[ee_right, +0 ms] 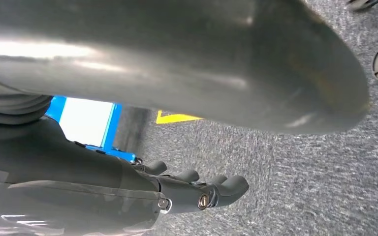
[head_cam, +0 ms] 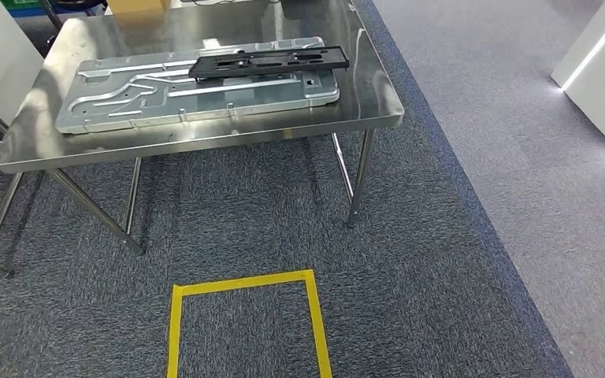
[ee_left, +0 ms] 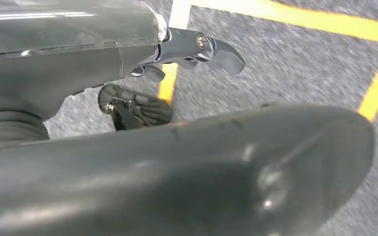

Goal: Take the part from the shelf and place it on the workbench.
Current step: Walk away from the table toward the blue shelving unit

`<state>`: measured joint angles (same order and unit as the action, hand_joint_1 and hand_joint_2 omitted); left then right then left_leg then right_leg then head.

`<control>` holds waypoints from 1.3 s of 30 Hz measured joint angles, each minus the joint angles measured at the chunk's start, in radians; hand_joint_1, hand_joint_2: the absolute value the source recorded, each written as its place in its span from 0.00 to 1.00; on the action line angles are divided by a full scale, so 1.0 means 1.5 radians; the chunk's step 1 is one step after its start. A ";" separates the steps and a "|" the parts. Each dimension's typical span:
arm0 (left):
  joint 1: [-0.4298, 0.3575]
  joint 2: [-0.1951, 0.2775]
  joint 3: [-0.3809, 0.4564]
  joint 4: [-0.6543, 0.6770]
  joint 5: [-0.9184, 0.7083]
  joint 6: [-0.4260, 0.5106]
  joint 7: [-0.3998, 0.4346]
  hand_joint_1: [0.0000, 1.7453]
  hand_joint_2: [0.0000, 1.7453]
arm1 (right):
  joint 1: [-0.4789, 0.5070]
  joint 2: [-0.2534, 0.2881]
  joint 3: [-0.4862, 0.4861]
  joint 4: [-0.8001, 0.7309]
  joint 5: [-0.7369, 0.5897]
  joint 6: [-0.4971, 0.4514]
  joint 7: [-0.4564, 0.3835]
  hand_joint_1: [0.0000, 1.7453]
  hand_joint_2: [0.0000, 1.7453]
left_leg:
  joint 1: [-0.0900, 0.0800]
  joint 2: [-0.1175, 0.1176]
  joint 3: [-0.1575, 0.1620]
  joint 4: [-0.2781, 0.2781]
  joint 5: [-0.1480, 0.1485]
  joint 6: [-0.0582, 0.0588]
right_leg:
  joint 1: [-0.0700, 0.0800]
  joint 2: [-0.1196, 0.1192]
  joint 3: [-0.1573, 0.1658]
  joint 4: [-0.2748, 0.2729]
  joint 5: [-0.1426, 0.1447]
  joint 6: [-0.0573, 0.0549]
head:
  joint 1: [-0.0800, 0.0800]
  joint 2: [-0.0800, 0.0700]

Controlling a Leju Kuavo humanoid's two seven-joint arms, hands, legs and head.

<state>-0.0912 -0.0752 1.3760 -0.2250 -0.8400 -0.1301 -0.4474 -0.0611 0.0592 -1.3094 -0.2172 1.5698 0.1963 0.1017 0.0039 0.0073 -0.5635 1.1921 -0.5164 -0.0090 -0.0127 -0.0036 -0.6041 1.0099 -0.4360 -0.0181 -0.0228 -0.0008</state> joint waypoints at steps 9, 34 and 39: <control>-0.004 -0.001 0.000 0.000 0.000 0.001 0.001 0.00 0.00 | 0.003 0.002 0.010 0.002 0.000 -0.011 -0.037 0.00 0.00 | -0.006 0.006 0.073 -0.167 0.015 0.034 | -0.003 0.002 -0.040 0.069 -0.055 0.027 | 0.003 0.000; -0.006 -0.004 -0.001 0.000 -0.007 0.002 0.006 0.00 0.00 | 0.002 0.005 0.029 0.006 0.000 -0.008 -0.050 0.00 0.00 | -0.006 -0.001 0.117 -0.154 -0.025 0.012 | 0.001 -0.004 -0.014 0.001 0.022 0.010 | 0.001 0.000; -0.003 -0.007 -0.005 0.000 -0.016 0.005 0.015 0.00 0.00 | 0.003 0.006 0.030 0.006 -0.002 -0.009 -0.048 0.00 0.00 | -0.004 0.005 0.093 -0.174 0.005 0.029 | -0.002 -0.001 -0.036 0.052 -0.031 0.026 | 0.003 0.000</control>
<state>-0.0956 -0.0863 1.3679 -0.2247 -0.8642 -0.1220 -0.4243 -0.0561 0.0675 -1.2651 -0.2081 1.5670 0.1824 0.0300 -0.0023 0.0151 -0.4246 0.9314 -0.5095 0.0349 -0.0162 -0.0056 -0.6583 1.0872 -0.4822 0.0203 -0.0186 -0.0010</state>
